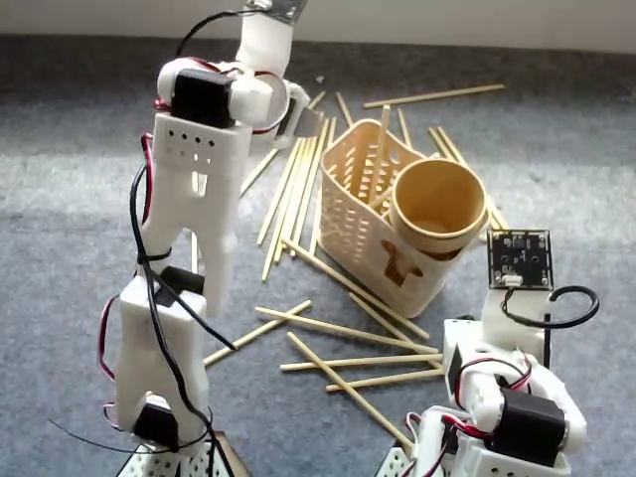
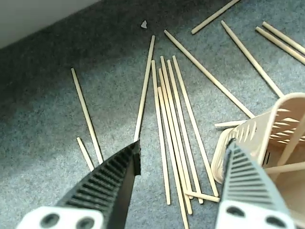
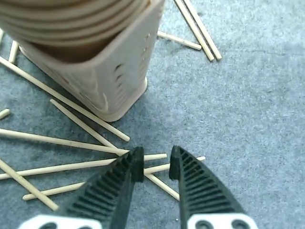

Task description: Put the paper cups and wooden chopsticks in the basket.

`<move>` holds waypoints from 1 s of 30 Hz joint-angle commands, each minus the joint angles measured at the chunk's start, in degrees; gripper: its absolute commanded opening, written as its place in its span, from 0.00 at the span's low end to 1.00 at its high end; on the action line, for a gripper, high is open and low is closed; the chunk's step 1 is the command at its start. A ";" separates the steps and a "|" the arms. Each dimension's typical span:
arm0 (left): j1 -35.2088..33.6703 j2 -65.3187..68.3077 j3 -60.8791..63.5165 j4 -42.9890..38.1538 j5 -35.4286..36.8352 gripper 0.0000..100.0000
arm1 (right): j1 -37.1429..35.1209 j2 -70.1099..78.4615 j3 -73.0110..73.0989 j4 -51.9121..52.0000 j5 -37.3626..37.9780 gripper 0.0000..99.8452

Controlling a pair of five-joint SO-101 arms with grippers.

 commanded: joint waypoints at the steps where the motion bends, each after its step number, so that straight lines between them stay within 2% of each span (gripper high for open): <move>1: 2.15 -5.05 0.13 0.53 0.62 0.27 | 0.57 -0.40 0.13 -1.10 0.62 0.11; 11: 7.16 -21.93 21.76 0.35 0.44 0.27 | 0.57 -0.40 0.13 -1.10 0.62 0.11; 30: 7.25 -0.13 13.93 0.35 0.53 0.27 | 0.57 -0.48 0.13 -0.84 0.62 0.11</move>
